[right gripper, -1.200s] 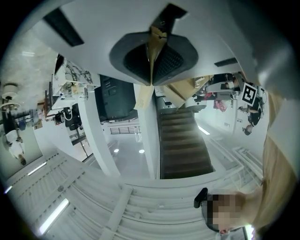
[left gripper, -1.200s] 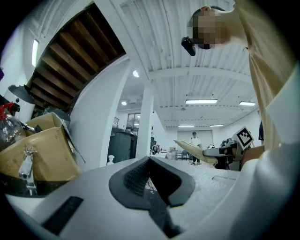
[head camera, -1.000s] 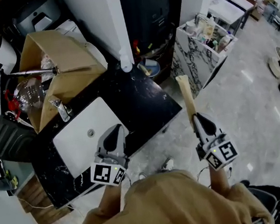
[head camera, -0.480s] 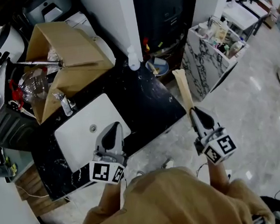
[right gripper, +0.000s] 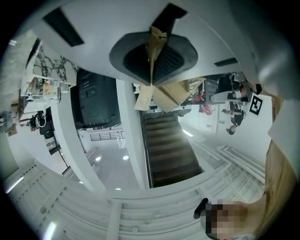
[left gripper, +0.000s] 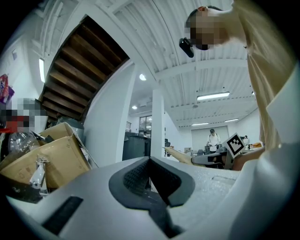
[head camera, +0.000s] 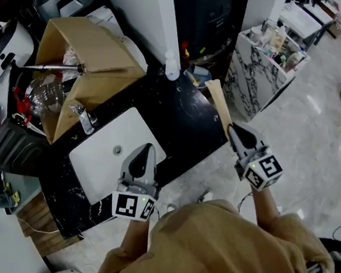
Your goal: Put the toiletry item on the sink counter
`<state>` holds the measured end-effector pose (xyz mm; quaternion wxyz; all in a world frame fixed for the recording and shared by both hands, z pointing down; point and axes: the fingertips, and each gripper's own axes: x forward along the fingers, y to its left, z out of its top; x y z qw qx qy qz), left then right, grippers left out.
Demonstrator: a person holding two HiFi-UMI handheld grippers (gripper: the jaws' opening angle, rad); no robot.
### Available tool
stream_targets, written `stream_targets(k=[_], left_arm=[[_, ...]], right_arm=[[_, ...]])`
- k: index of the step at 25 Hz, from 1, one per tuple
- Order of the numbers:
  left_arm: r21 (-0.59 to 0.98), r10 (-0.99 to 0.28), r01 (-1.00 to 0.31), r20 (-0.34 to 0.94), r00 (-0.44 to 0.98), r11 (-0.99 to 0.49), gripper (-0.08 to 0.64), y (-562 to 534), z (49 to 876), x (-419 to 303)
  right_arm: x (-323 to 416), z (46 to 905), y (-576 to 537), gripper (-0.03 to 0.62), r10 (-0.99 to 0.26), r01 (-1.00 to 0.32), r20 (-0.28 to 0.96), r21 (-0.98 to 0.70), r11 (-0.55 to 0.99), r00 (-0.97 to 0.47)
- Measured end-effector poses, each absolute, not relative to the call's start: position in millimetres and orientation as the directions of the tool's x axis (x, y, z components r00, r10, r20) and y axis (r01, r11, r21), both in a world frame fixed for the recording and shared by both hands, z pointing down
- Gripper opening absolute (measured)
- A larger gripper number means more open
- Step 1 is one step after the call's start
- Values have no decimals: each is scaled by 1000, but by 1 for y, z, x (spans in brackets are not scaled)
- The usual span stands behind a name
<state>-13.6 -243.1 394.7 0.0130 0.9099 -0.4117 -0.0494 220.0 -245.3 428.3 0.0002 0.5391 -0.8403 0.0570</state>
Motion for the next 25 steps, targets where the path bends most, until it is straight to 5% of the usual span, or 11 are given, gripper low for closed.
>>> stream_targets(k=[25], left_arm=[[141, -736, -724, -70, 673, -676, 3, -237, 404, -19]], right_arm=[[181, 527, -338, 20, -860, -893, 295, 47, 448, -417]])
